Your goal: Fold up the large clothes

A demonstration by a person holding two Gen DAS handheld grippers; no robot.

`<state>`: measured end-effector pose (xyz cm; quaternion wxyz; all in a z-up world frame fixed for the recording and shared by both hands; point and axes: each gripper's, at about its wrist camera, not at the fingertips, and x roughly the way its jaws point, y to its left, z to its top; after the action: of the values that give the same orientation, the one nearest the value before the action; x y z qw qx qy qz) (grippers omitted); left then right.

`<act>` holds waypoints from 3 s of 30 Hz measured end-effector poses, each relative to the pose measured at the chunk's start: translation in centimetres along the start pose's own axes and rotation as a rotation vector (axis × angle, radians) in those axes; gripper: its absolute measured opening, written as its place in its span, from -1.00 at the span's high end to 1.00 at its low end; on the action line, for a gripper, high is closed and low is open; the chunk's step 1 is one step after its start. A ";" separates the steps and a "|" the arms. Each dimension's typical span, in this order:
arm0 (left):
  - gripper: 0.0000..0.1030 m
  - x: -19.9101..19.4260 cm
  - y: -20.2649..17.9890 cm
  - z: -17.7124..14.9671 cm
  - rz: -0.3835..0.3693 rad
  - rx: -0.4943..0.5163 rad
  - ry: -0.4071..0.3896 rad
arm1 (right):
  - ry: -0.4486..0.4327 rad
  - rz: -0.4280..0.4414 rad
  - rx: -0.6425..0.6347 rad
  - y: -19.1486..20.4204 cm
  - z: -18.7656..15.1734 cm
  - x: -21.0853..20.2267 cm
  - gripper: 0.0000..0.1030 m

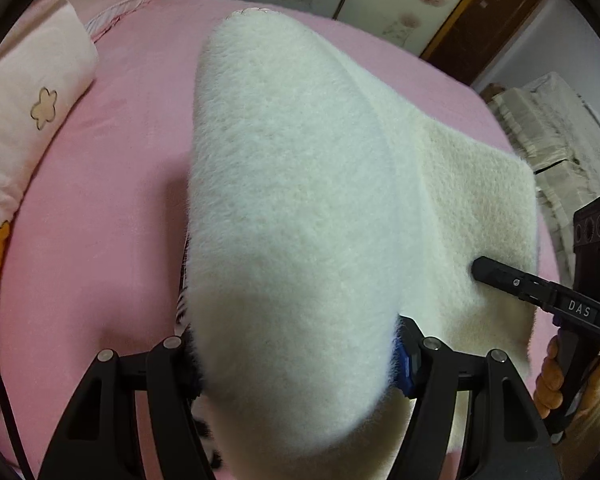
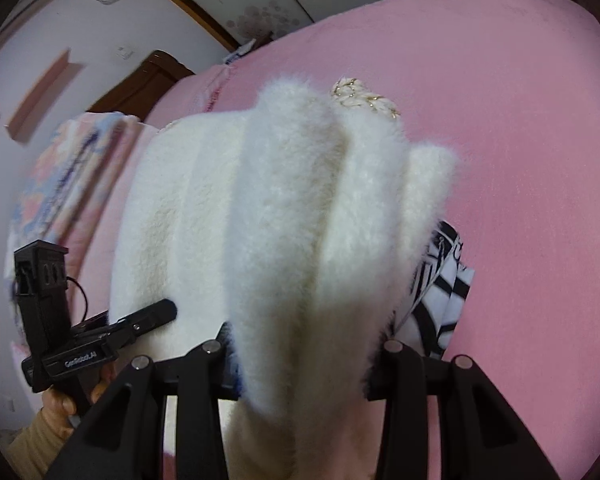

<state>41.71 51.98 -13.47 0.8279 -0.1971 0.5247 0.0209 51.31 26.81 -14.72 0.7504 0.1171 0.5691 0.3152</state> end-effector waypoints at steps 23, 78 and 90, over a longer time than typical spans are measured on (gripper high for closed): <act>0.32 -6.0 -7.9 -7.4 0.261 0.189 -0.278 | -0.225 -0.317 -0.227 4.9 -9.3 -5.9 0.26; -0.48 -20.2 -25.2 -28.8 0.182 0.060 -0.088 | -0.015 -0.359 -0.160 -0.2 -28.6 -26.7 0.38; -0.48 -27.0 -35.8 -38.3 0.189 0.097 -0.140 | -0.093 -0.365 -0.198 -1.6 -35.4 -39.7 0.35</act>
<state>5.29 10.34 6.83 0.8653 -0.1047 0.4824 0.0872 12.96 -5.02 3.90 0.8283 -0.0478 0.5118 0.2228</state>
